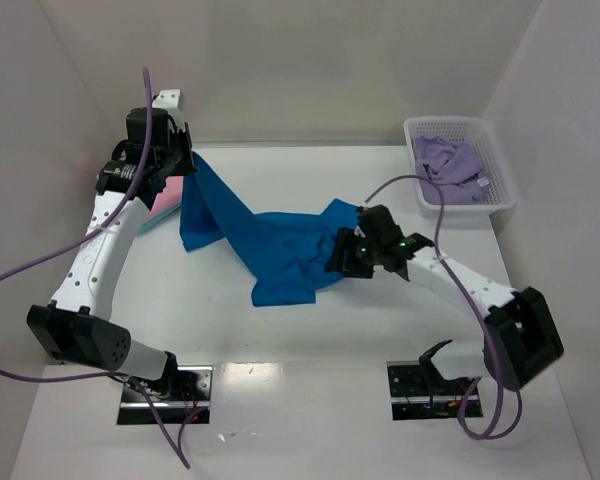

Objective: Fold and stack the t-shirts
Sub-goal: Flatten out the tshirt

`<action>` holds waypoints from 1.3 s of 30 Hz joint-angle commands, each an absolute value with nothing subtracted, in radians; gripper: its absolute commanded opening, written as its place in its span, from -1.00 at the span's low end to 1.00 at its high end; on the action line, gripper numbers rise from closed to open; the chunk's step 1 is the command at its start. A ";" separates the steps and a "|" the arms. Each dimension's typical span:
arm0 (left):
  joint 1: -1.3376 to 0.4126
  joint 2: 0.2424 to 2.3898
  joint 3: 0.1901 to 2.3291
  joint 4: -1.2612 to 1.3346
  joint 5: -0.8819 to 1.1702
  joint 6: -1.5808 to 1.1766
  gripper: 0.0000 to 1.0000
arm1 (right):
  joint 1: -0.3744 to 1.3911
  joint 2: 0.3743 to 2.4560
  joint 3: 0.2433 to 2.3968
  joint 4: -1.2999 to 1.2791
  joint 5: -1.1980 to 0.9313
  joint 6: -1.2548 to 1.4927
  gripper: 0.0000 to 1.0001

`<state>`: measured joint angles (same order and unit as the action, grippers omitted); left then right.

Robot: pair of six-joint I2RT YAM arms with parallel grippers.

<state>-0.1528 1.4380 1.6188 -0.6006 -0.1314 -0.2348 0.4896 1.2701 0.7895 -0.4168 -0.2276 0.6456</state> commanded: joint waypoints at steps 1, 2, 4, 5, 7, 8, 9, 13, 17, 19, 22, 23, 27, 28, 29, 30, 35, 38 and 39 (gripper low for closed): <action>-0.146 1.434 1.589 -0.545 -0.114 -0.216 -1.00 | 0.593 1.391 0.897 -0.359 -0.195 0.678 0.27; -0.146 1.434 1.589 -0.545 -0.114 -0.216 -1.00 | 0.604 1.403 0.910 -0.350 -0.195 0.689 0.29; -0.146 1.434 1.589 -0.545 -0.101 -0.216 -1.00 | 0.630 1.442 0.932 -0.336 -0.195 0.698 0.33; -0.146 1.434 1.580 -0.545 -0.101 -0.216 -1.00 | 0.641 1.454 0.943 -0.336 -0.195 0.698 0.36; -0.146 1.425 1.580 -0.545 -0.101 -0.216 -1.00 | 0.655 1.489 0.974 -0.327 -0.186 0.709 0.36; -0.146 1.425 1.571 -0.545 -0.101 -0.216 -1.00 | 0.664 1.500 0.974 -0.327 -0.170 0.709 0.36; -0.146 1.425 1.571 -0.545 -0.101 -0.216 -1.00 | 0.664 1.511 0.989 -0.327 -0.155 0.709 0.36; -0.146 1.425 1.571 -0.535 -0.083 -0.216 -1.00 | 0.664 1.551 1.026 -0.337 -0.101 0.727 0.36; -0.146 1.425 1.552 -0.526 -0.083 -0.216 -1.00 | 0.664 1.627 1.095 -0.376 -0.055 0.727 0.34; -0.146 1.416 1.552 -0.526 -0.083 -0.216 -1.00 | 0.664 1.654 1.104 -0.376 -0.044 0.727 0.30; -0.146 1.416 1.542 -0.526 -0.074 -0.216 -1.00 | 0.664 1.681 1.130 -0.367 -0.044 0.727 0.25; -0.146 1.416 1.542 -0.526 -0.074 -0.216 -1.00 | 0.664 1.695 1.141 -0.367 -0.031 0.727 0.25; -0.146 1.416 1.542 -0.526 -0.083 -0.207 -1.00 | 0.673 1.732 1.150 -0.393 -0.021 0.718 0.19; -0.146 1.416 1.542 -0.517 -0.083 -0.207 -1.00 | 0.673 1.741 1.141 -0.393 -0.021 0.718 0.16; -0.146 1.416 1.533 -0.517 -0.083 -0.207 -1.00 | 0.673 1.741 1.141 -0.393 -0.021 0.718 0.11; -0.146 1.416 1.532 -0.517 -0.083 -0.207 -1.00 | 0.673 1.741 1.141 -0.393 -0.021 0.718 0.08; -0.146 1.416 1.532 -0.517 -0.083 -0.207 -1.00 | 0.692 1.761 1.141 -0.393 -0.011 0.709 -0.15; -0.146 1.407 1.523 -0.517 -0.083 -0.207 -1.00 | 0.692 1.761 1.141 -0.393 -0.002 0.698 -0.43; -0.146 1.407 1.523 -0.517 -0.083 -0.207 -1.00 | 0.692 1.761 1.141 -0.393 -0.002 0.698 -0.56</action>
<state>-0.1524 1.4406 1.5311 -0.5537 -0.0902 -0.2317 0.6785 1.7565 1.1057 -0.3832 -0.0338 0.7074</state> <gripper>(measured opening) 0.008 0.273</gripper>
